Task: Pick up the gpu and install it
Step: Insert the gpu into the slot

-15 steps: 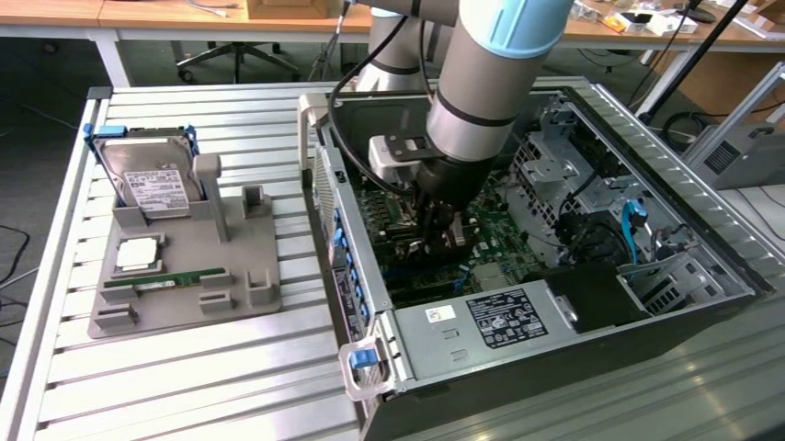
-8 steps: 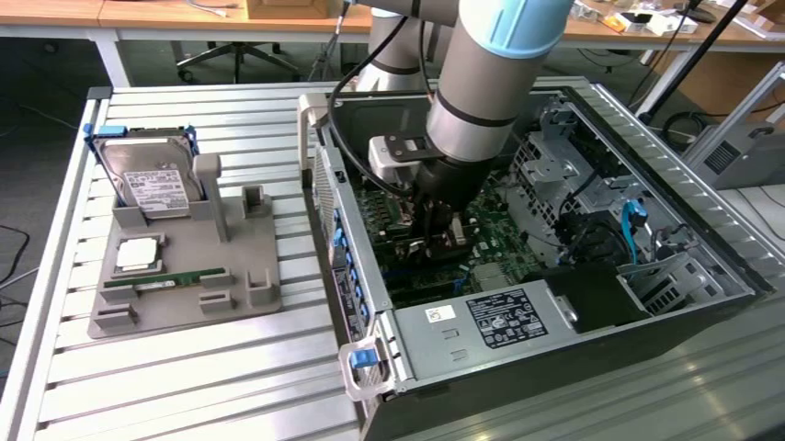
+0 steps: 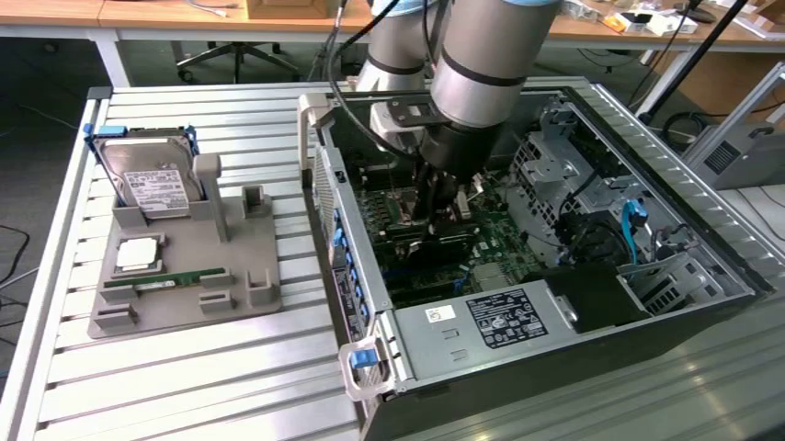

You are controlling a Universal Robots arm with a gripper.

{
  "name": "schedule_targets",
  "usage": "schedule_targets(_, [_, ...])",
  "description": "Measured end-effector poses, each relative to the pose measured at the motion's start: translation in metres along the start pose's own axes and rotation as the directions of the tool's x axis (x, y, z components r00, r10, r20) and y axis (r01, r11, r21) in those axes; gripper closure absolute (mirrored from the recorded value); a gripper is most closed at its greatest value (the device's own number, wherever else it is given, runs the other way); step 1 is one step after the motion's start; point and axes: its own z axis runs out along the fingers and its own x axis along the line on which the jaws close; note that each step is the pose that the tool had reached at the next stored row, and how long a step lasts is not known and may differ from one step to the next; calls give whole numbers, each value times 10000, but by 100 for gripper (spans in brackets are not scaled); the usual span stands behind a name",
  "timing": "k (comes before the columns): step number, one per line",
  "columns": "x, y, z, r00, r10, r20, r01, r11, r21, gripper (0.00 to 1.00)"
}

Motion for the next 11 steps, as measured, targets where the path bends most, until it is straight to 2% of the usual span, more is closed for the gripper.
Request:
schedule_targets(1, [-26, 1, -36, 10000, 1, -20, -1, 10000, 2, 55])
schedule_targets(3, [-52, 1, -67, 10000, 1, -62, -1, 10000, 1, 68])
schedule_targets(4, [-52, -2, -67, 10000, 0, -68, 0, 10000, 1, 68])
schedule_targets(5, [-53, -12, -67, 10000, 0, -78, 0, 10000, -12, 74])
schedule_targets(6, [-54, -33, -68, 10000, 2, -83, -2, 10000, -46, 80])
schedule_targets(8, [-54, -107, -68, 9999, 2, -108, -4, 9998, -181, 90])
schedule_targets(11, [-42, -204, -67, 9999, 2, -118, -5, 9995, -308, 90])
